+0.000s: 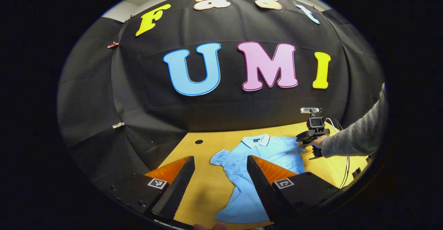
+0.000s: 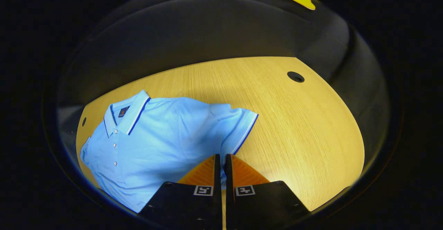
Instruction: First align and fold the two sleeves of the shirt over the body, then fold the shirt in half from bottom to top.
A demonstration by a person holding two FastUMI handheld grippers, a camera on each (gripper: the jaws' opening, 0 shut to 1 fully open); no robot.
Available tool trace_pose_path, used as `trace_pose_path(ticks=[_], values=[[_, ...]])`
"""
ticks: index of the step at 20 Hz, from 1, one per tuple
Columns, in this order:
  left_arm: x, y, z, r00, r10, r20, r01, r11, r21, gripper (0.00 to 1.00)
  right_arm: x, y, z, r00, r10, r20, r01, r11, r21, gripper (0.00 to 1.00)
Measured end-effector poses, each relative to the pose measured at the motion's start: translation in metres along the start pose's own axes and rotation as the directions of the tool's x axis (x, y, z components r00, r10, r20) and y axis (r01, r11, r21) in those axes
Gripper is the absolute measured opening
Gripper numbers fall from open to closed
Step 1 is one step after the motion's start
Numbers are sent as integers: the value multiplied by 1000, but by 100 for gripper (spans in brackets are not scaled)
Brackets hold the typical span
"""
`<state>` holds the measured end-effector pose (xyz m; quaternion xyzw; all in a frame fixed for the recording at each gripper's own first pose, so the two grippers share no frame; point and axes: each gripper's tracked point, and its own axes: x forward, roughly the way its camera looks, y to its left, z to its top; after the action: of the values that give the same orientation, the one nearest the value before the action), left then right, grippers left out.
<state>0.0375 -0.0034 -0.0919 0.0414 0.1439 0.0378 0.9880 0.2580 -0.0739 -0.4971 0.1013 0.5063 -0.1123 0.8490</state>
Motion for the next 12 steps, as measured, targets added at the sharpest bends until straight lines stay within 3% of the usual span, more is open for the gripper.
trace_pose_path(ticks=[6, 12], values=[[0, -1, -2, 1000, -8, 1, 8, 1000, 11, 96, -6, 4, 7, 998, 39, 41, -38, 999, -17, 5], [-2, 4, -9, 1000, -6, -5, 6, 1000, -2, 96, -36, 44, 33, 975, 167, 146, -162, 986, -44, 5]])
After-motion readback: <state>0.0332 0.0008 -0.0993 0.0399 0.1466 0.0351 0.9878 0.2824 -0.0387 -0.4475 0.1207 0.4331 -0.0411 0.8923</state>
